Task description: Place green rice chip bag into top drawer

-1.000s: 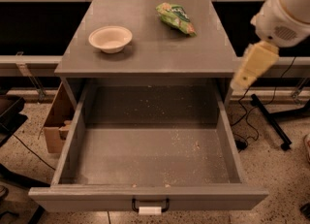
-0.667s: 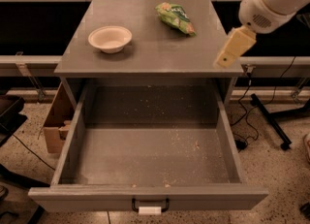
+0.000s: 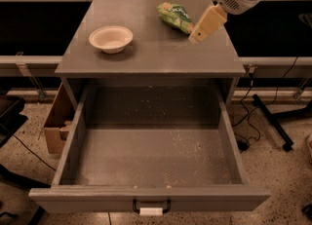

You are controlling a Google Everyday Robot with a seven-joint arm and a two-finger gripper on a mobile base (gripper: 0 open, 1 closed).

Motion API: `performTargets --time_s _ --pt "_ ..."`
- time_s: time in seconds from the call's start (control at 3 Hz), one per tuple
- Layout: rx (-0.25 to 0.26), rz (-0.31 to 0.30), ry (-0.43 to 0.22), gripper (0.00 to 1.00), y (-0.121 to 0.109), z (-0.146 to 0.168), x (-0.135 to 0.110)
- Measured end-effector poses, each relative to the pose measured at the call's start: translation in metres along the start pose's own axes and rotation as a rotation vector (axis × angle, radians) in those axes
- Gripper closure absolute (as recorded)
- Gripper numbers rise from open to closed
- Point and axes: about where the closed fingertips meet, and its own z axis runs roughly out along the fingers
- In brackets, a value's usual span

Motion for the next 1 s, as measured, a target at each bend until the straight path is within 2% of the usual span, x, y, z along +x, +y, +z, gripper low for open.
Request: performTargets --time_s 0.33,0.67,1.0 --pt "0.034 0.017 -0.046 0.0 -0.002 0.018 -0.008" --pt "0.08 0.06 -0.11 0.0 0.003 0.078 -0.021" --pt "0.181 0.096 -0.215 0.0 -0.022 0.139 -0.05"
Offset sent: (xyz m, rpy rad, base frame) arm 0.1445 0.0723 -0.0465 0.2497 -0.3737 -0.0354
